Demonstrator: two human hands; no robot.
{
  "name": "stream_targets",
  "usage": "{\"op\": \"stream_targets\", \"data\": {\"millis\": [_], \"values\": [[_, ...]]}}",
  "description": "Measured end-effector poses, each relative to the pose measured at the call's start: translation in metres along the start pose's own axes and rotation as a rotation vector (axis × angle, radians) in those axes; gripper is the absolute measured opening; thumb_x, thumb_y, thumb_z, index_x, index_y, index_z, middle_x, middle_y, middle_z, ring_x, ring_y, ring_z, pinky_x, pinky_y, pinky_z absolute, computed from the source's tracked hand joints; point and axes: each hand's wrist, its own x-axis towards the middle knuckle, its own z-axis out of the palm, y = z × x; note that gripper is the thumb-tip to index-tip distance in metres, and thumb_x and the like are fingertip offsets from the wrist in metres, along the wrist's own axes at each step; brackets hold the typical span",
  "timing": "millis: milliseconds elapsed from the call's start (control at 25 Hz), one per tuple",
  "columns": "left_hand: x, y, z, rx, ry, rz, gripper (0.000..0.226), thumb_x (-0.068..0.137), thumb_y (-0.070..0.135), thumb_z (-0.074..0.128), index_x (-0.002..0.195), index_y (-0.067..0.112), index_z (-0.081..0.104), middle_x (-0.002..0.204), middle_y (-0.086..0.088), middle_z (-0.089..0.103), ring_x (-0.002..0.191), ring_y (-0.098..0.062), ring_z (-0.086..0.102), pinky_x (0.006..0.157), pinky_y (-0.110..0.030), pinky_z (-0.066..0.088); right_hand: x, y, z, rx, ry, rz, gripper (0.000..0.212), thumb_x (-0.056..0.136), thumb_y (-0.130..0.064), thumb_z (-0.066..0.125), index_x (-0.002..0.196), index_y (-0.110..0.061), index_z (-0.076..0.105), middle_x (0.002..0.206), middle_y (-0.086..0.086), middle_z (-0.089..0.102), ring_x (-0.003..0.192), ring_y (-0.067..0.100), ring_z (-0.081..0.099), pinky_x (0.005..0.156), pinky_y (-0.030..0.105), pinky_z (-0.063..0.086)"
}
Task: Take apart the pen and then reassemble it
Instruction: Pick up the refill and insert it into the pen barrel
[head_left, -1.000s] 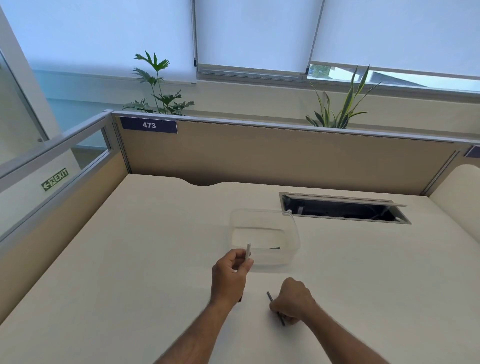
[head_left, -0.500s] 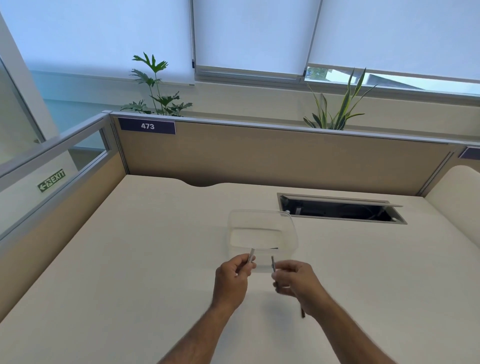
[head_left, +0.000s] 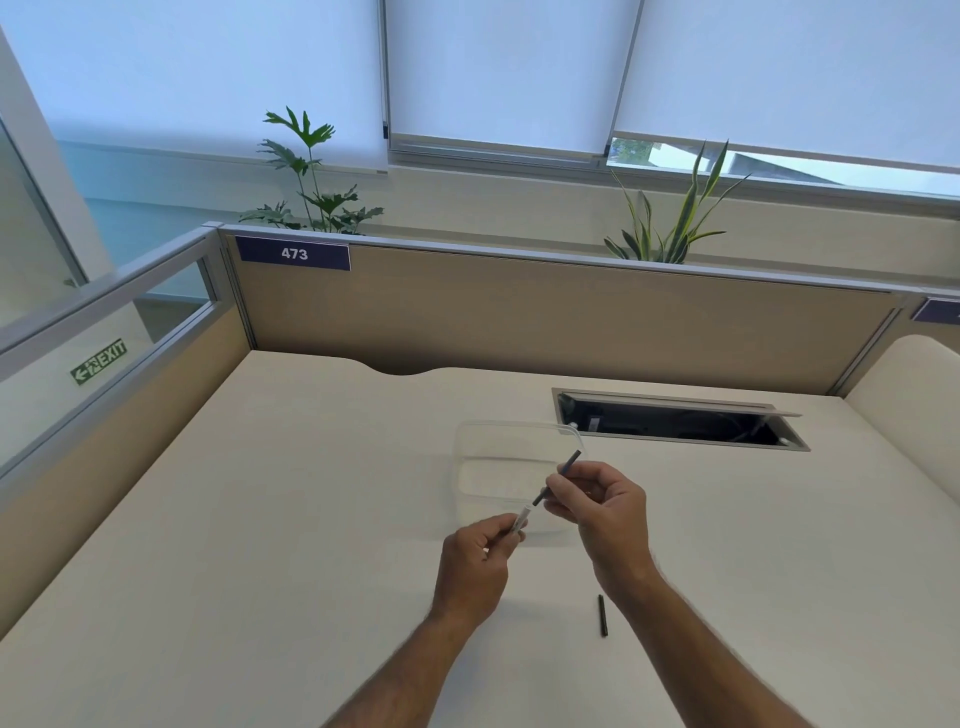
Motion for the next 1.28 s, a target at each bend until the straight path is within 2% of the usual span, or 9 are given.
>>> {"op": "stream_targets", "data": {"millis": [600,1280], "values": [[-0.0005,-0.0001,-0.0008,0.028,0.003,0.015,0.022,0.091,0.012,0.066,0.111,0.015,0.073,0.101,0.002,0.077,0.091,-0.010,0.071,0.085,-0.027,0.058,0.0010,0.0076,0.0023,-0.075,-0.036,-0.061,0.012,0.084,-0.003,0.074,0.095,-0.007,0.072,0.084,0.010,0.077,0.078,0.024,0.076,0.074,0.038,0.064],[-0.0008,-0.0020,-0.0028,0.050,-0.009,0.045,0.021,0.090,0.012,0.067,0.109,0.018,0.074,0.097,0.007,0.077,0.089,-0.006,0.070,0.082,-0.024,0.058,-0.0017,0.0075,0.0017,-0.114,-0.067,-0.101,0.012,0.081,0.000,0.075,0.088,-0.009,0.073,0.080,0.010,0.077,0.076,0.026,0.075,0.074,0.041,0.063]]}}
